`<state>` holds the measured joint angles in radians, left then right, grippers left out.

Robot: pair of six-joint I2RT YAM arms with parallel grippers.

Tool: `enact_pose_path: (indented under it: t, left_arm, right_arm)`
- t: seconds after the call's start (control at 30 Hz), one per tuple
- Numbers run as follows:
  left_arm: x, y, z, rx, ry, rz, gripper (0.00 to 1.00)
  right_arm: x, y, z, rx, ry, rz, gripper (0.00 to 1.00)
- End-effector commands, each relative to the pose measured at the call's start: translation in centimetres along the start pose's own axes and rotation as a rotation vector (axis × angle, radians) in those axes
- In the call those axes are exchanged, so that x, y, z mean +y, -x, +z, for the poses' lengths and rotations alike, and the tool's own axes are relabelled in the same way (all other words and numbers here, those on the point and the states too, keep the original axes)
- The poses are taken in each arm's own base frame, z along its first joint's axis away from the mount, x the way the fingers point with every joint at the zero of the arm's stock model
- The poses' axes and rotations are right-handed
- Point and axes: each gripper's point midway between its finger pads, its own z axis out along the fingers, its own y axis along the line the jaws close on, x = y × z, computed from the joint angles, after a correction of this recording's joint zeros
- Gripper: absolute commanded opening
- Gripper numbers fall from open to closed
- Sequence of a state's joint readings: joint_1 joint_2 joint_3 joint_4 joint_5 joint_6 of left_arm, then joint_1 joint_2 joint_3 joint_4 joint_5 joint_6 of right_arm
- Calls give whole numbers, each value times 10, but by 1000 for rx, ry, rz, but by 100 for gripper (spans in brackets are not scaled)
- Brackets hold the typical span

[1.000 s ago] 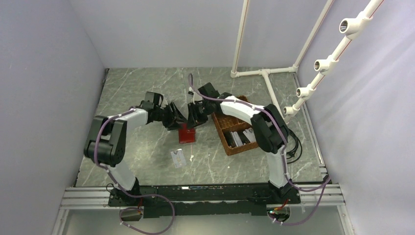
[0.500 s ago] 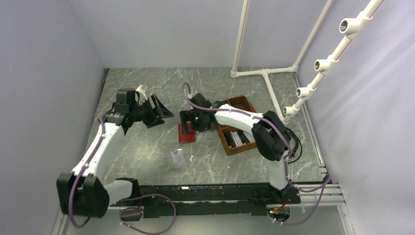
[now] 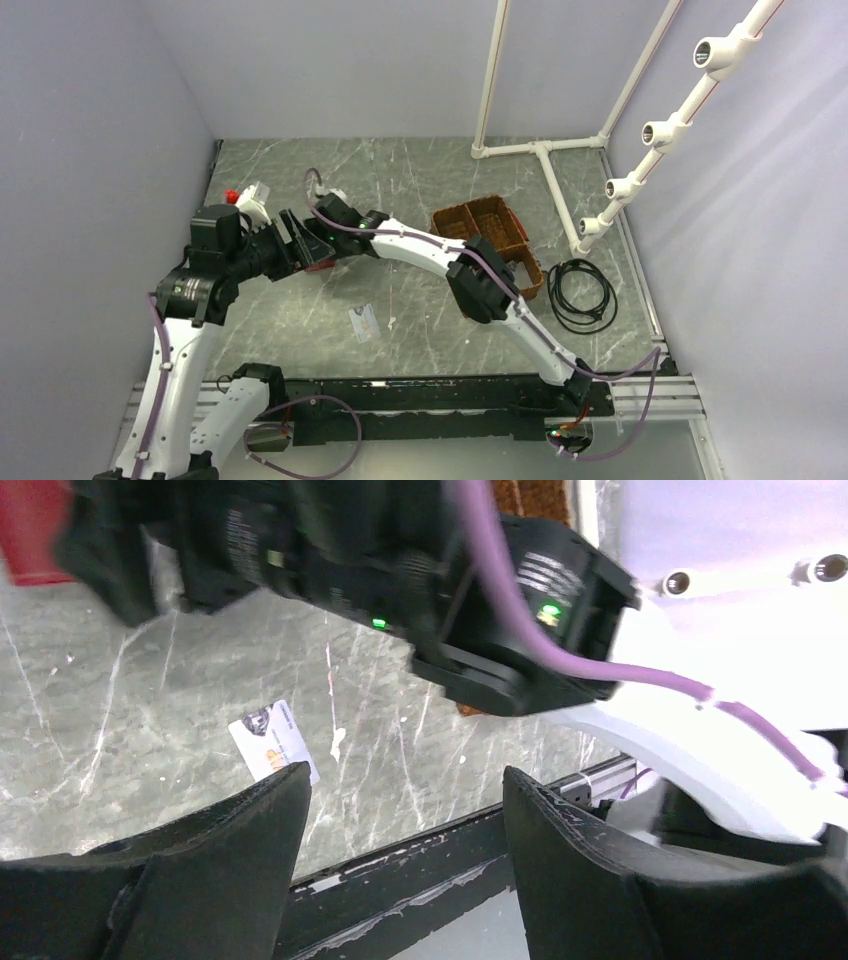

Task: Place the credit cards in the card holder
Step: Move the card holder to the center of the board, then reset both arms

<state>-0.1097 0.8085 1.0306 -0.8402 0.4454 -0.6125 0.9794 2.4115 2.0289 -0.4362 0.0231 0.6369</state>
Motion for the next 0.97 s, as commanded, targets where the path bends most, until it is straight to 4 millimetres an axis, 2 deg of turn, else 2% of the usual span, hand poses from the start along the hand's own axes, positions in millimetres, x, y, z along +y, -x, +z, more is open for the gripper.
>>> enact_pose_path:
  t: [0.0,0.1,0.2,0.3,0.4,0.53,0.6,0.67,0.73,0.83,0.93]
  left_arm:
    - [-15,9,-25,-43,0,37,76]
    - [-26,16,-42,-82,-11,65,78]
    - [-50,34,-65,-156,-51,112,80]
    - [-75,54,-90,-239,-93,164,82]
    - [-100,74,-119,-342,-128,219,87]
    - [-124,96,-158,-513,-164,302,92]
    - [-130,106,-172,-598,-168,332,95]
    - [-135,114,-183,-674,-175,355,97]
    - [-134,120,-188,-718,-165,355,98]
    - [-133,125,-185,-719,-153,342,99]
    - [-136,128,-180,-697,-159,319,98]
  right_arm:
    - [47,56,-23,-113,71,-79,81]
    - [35,71,-66,-131,26,-117,97]
    - [25,77,-128,-163,-1,-187,99]
    - [12,86,-208,-254,-31,-226,100]
    - [-7,98,-295,-398,-80,-264,100]
    - [-30,112,-405,-615,-133,-269,100]
    - [-37,115,-454,-720,-126,-263,100]
    - [-43,113,-493,-811,-96,-263,100]
    - [-47,106,-530,-910,-43,-261,100]
    - [-57,99,-554,-982,-33,-258,100]
    - [-70,94,-564,-996,-71,-234,100]
